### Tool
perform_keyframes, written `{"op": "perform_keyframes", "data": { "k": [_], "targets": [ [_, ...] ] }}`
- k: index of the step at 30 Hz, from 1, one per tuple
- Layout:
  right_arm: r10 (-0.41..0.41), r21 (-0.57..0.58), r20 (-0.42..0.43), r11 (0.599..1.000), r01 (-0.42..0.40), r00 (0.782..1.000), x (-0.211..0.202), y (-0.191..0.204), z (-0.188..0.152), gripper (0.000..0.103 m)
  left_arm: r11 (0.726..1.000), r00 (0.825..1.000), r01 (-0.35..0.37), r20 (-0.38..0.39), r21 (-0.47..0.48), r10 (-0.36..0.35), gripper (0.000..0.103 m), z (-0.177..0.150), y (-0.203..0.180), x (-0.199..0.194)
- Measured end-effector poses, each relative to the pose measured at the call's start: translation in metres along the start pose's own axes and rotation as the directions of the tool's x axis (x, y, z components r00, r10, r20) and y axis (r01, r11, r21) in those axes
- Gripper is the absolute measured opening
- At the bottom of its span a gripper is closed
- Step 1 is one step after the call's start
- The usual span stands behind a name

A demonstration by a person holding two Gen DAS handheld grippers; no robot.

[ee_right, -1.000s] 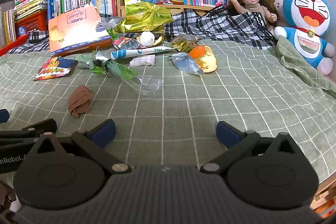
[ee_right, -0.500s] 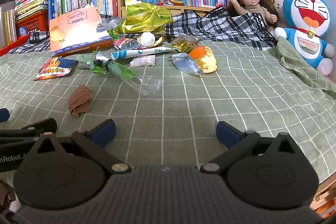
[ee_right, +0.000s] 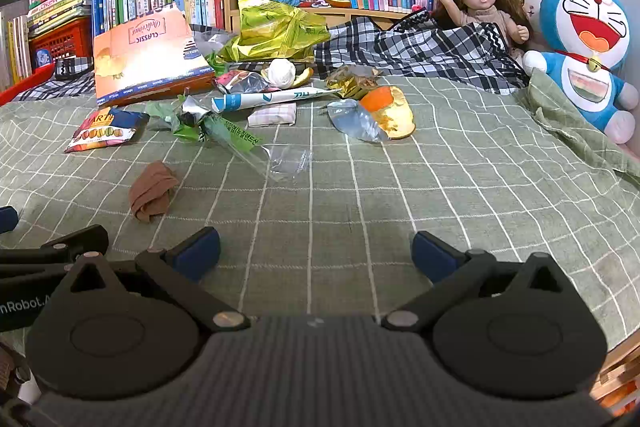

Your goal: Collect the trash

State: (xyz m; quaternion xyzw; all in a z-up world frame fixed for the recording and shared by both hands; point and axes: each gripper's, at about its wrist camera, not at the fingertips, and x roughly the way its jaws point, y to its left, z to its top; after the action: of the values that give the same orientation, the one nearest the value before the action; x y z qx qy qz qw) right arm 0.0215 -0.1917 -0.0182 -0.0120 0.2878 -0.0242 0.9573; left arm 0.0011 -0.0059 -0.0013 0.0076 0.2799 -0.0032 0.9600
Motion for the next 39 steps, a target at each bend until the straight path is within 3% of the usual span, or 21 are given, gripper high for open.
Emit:
{"op": "perform_keyframes", "data": {
  "k": [39],
  "targets": [
    [0.009,-0.008,-0.006,1.000,-0.009,1.000,0.0013,-0.0003,0.0007,0.103,1.000,1.000,0.001,-0.004,0.001,-0.001,0.103,0.0010,0.0005,-0.0020]
  ]
}}
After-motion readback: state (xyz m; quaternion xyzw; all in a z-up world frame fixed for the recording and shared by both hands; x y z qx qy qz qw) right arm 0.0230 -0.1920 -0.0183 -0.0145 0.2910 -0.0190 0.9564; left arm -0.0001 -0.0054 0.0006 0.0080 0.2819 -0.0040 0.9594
